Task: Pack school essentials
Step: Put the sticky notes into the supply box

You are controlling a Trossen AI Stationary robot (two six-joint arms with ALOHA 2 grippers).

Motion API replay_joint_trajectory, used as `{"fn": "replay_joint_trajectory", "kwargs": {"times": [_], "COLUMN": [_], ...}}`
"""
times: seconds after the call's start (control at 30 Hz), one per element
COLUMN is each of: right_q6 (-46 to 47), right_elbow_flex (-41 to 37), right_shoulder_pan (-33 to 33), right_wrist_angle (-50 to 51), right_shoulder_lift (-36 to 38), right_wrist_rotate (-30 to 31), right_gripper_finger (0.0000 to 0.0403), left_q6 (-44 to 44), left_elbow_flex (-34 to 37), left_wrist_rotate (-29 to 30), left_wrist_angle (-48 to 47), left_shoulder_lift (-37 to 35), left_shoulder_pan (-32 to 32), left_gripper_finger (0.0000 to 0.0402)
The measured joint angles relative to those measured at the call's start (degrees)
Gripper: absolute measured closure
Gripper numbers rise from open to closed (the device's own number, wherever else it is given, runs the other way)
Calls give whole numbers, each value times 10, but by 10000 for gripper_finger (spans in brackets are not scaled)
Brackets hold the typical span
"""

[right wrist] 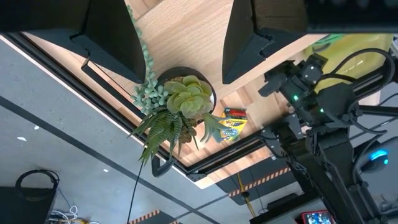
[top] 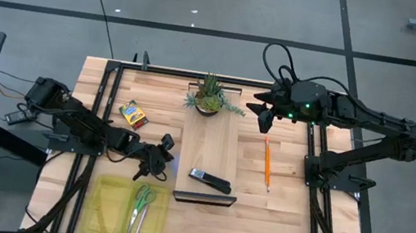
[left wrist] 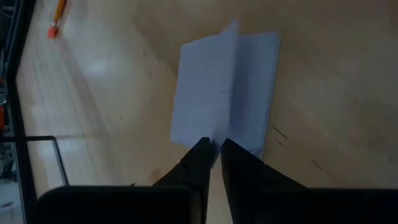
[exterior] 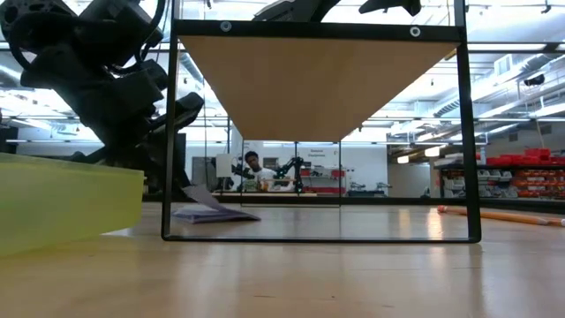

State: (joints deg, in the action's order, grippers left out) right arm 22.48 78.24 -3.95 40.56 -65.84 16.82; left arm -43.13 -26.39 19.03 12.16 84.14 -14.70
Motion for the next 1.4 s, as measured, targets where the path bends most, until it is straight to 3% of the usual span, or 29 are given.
{"fn": "replay_joint_trajectory", "kwargs": {"times": [0.13,0.27,0.43,0.53,0.8,1.03,1.4], "right_q6": [0,0,0,0,-4,-13,-30], "right_elbow_flex": [0,0,0,0,0,0,0], "right_shoulder_pan": [0,0,0,0,0,0,0], "right_wrist_angle": [0,0,0,0,0,0,0], "right_shoulder_lift": [0,0,0,0,0,0,0], "right_wrist_rotate": [0,0,0,0,0,6,30], "right_gripper_finger": [183,183,183,183,183,183,183], "left_q6": [0,0,9,29,132,231,354], "left_elbow_flex": [0,0,0,-1,-72,-180,-333], "left_wrist_rotate": [-1,1,70,81,70,48,-50], "left_wrist_angle": [0,1,-2,-32,-253,-433,-620], "left_shoulder_lift": [0,0,-35,-74,-154,-165,-165], "left_shoulder_pan": [0,-2,-20,-29,-30,-30,-53], "left_gripper_finger": [390,395,398,398,399,400,398]}}
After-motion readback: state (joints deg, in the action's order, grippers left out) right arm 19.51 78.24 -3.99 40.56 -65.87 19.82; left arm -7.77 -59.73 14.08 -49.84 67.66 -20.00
